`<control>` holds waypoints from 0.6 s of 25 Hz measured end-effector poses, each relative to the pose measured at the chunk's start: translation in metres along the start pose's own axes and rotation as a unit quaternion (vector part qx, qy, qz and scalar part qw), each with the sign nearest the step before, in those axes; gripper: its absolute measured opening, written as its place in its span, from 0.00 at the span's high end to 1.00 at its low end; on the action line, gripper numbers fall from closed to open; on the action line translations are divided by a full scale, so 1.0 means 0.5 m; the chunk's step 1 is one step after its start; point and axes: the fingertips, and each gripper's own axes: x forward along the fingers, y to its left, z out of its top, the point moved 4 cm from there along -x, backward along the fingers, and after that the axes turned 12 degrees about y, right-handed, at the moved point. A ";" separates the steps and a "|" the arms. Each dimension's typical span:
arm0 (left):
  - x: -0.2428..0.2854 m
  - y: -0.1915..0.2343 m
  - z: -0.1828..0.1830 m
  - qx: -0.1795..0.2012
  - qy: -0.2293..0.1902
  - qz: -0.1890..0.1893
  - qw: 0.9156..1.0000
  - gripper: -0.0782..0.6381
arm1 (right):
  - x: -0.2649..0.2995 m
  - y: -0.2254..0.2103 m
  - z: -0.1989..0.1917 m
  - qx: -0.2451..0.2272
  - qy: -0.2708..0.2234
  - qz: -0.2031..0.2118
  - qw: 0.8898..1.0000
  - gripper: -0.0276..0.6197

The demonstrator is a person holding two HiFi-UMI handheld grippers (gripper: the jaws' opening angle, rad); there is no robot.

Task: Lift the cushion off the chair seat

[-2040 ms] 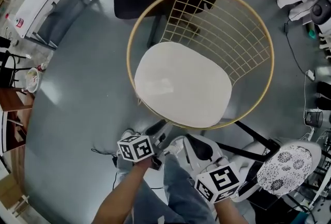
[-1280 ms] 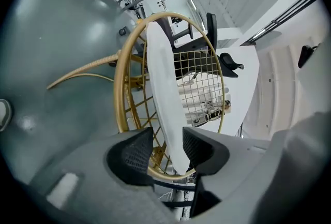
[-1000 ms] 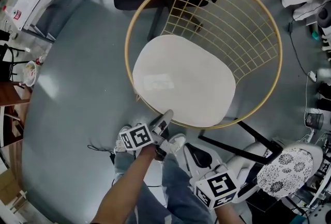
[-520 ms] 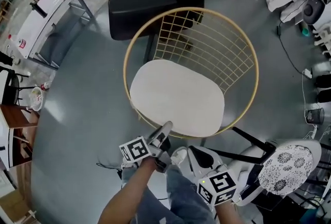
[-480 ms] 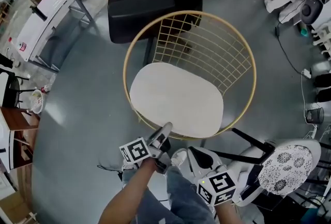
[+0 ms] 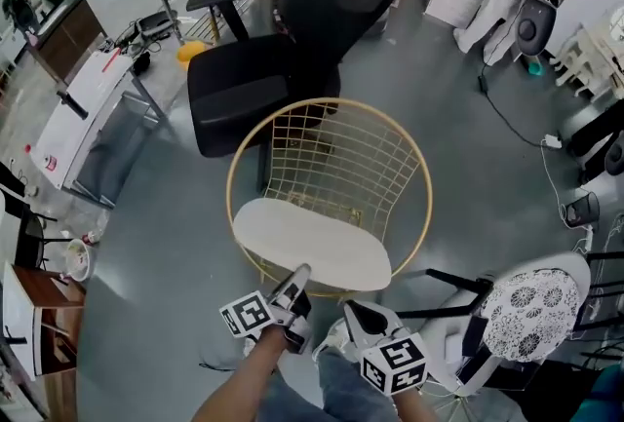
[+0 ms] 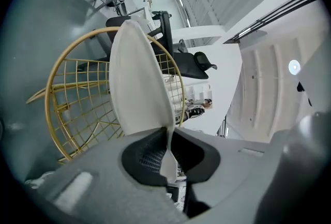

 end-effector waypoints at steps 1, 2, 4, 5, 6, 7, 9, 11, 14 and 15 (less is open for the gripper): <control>0.001 -0.028 -0.002 -0.020 -0.006 -0.031 0.999 0.86 | -0.008 0.003 0.003 0.003 -0.004 -0.004 1.000 0.96; 0.000 -0.050 -0.003 -0.032 -0.009 -0.052 0.998 0.86 | -0.015 0.006 0.006 0.006 -0.009 -0.008 1.000 0.96; -0.016 -0.068 0.000 -0.015 -0.003 -0.041 0.999 0.86 | -0.030 0.012 0.015 0.013 -0.022 -0.015 1.000 0.96; -0.024 -0.081 0.001 -0.012 -0.001 -0.040 0.999 0.86 | -0.038 0.016 0.020 0.016 -0.028 -0.017 0.999 0.96; -0.029 -0.102 0.000 -0.020 -0.002 -0.053 0.998 0.86 | -0.045 0.021 0.024 0.020 -0.034 -0.019 0.999 0.96; -0.035 -0.123 -0.001 -0.028 -0.004 -0.067 0.997 0.86 | -0.052 0.026 0.029 0.024 -0.041 -0.021 0.999 0.96; -0.053 -0.154 0.001 -0.030 -0.005 -0.078 0.996 0.86 | -0.068 0.038 0.039 0.033 -0.057 -0.025 0.998 0.96; -0.074 -0.180 0.006 -0.020 -0.004 -0.079 0.997 0.86 | -0.083 0.050 0.051 0.038 -0.074 -0.032 0.996 0.96; -0.109 -0.212 0.014 -0.003 -0.002 -0.078 0.997 0.86 | -0.101 0.071 0.069 0.042 -0.097 -0.042 0.994 0.96; -0.121 -0.223 0.017 0.002 -0.002 -0.079 0.997 0.86 | -0.106 0.080 0.074 0.043 -0.104 -0.044 0.993 0.96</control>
